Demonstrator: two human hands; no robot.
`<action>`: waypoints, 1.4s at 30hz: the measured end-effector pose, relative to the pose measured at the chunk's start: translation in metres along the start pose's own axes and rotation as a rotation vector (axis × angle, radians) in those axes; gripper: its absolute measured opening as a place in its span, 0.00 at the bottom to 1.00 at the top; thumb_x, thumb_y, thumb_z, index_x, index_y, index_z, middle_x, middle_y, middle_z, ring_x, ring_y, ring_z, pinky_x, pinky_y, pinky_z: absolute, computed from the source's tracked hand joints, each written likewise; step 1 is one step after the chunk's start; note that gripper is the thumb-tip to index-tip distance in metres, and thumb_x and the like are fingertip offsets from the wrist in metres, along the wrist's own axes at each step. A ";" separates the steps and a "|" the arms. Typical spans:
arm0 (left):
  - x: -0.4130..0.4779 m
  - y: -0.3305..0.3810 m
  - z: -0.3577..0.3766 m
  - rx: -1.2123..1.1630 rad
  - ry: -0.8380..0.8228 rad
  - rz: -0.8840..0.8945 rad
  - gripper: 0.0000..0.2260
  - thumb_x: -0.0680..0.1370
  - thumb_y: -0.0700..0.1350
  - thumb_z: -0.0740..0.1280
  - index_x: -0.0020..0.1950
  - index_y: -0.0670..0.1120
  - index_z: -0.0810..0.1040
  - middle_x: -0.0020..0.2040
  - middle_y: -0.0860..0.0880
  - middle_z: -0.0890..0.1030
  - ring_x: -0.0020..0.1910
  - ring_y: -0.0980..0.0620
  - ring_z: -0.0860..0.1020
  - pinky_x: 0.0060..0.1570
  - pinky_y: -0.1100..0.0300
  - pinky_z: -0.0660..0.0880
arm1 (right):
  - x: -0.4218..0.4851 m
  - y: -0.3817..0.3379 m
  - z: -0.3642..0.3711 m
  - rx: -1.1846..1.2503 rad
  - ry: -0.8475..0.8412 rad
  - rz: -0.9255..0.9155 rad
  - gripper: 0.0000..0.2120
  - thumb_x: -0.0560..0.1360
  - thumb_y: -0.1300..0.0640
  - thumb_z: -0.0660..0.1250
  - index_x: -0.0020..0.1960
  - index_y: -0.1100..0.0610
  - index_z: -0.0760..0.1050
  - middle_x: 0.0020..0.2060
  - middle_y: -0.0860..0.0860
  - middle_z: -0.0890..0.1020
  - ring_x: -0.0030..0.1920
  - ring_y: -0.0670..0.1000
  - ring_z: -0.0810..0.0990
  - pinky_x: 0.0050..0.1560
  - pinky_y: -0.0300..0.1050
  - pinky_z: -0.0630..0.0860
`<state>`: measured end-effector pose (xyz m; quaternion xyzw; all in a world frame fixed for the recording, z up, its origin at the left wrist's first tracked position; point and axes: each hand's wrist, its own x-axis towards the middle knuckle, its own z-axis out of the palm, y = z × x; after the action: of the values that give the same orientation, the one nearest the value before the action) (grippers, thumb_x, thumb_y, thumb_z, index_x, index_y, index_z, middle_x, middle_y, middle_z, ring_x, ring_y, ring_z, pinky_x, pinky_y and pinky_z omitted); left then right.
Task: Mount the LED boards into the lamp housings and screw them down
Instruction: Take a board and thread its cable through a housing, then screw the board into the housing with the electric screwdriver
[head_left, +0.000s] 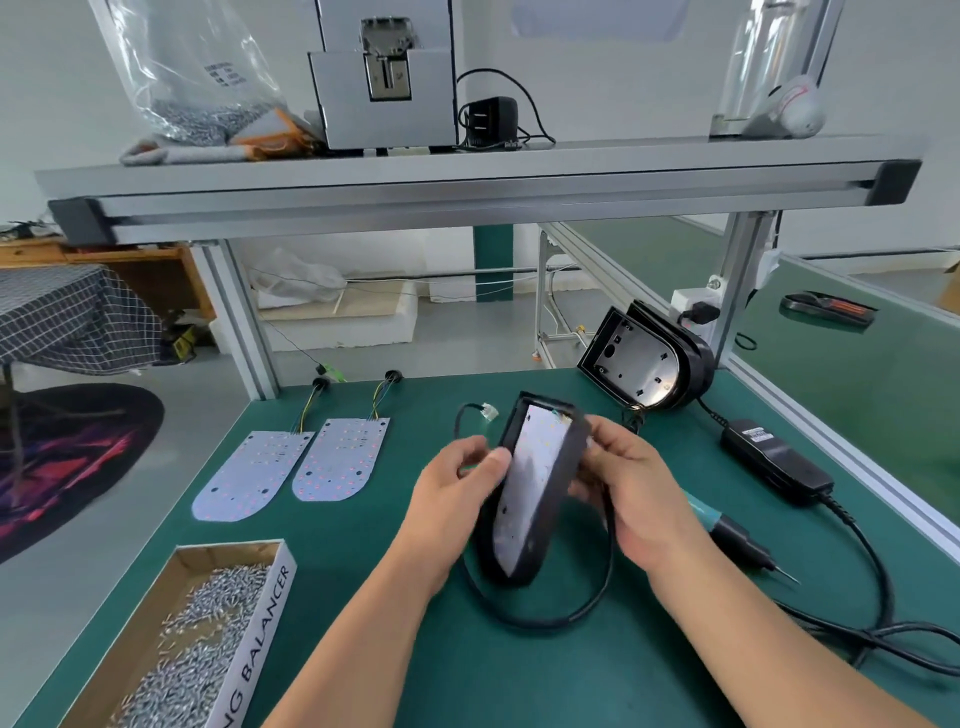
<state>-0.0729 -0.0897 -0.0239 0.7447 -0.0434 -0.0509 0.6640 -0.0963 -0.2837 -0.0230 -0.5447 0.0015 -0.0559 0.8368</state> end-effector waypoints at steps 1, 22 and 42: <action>0.001 -0.005 -0.002 0.012 -0.057 -0.019 0.14 0.77 0.57 0.75 0.56 0.48 0.86 0.55 0.50 0.88 0.52 0.53 0.84 0.57 0.53 0.80 | 0.001 0.004 0.003 -0.010 0.001 0.004 0.19 0.81 0.74 0.60 0.50 0.58 0.87 0.44 0.58 0.88 0.40 0.52 0.86 0.41 0.44 0.85; -0.002 0.020 -0.038 0.606 -0.041 -0.166 0.25 0.83 0.68 0.54 0.48 0.47 0.74 0.44 0.51 0.78 0.42 0.48 0.76 0.44 0.54 0.73 | -0.014 -0.007 0.001 -1.415 -0.161 -0.181 0.12 0.74 0.63 0.68 0.57 0.61 0.82 0.45 0.50 0.78 0.51 0.50 0.74 0.53 0.50 0.73; -0.097 0.016 -0.211 1.222 0.348 -0.142 0.15 0.76 0.47 0.73 0.40 0.69 0.80 0.28 0.58 0.80 0.31 0.52 0.81 0.38 0.52 0.81 | -0.014 -0.044 -0.048 -1.834 0.134 -0.077 0.25 0.80 0.36 0.66 0.69 0.51 0.73 0.60 0.52 0.76 0.61 0.57 0.74 0.55 0.55 0.77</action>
<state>-0.1406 0.1290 0.0171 0.9874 0.0932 0.0610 0.1121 -0.1175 -0.3440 -0.0035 -0.9902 0.0756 -0.0920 0.0732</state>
